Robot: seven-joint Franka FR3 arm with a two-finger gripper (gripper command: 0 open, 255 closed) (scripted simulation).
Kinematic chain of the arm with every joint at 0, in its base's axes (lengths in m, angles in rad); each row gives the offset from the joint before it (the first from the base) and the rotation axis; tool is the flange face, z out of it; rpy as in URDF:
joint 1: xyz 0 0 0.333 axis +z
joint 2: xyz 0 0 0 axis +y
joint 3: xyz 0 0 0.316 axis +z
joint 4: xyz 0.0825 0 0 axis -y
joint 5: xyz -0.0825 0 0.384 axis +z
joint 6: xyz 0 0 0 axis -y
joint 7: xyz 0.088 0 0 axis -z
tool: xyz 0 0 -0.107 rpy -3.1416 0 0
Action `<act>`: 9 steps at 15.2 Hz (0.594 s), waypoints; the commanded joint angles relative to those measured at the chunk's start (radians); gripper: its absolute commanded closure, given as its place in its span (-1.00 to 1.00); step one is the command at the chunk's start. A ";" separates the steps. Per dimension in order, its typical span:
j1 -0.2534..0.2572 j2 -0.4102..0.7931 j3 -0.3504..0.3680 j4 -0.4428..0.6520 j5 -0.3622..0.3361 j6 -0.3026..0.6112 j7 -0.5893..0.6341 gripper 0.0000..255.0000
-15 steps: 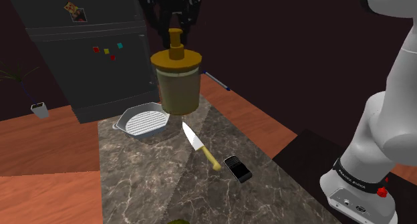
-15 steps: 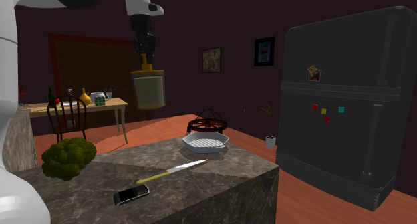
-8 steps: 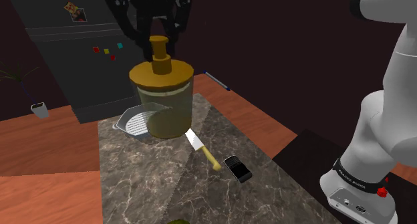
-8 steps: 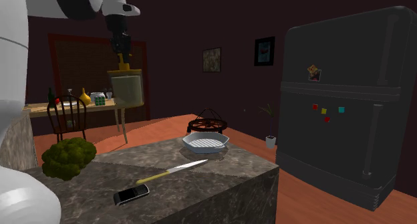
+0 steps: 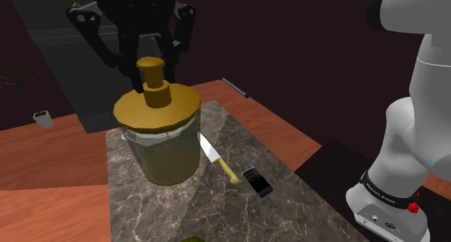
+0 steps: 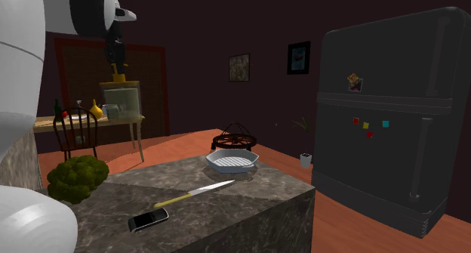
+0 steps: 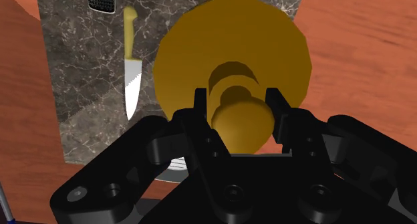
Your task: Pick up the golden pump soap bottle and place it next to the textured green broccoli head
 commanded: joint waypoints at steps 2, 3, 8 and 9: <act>-0.016 -0.025 0.000 -0.075 0.016 0.054 0.003 1.00; -0.023 -0.034 -0.001 -0.101 0.022 0.072 0.002 1.00; -0.047 -0.072 -0.004 -0.219 0.046 0.158 -0.001 1.00; -0.051 -0.078 -0.004 -0.240 0.049 0.174 -0.001 1.00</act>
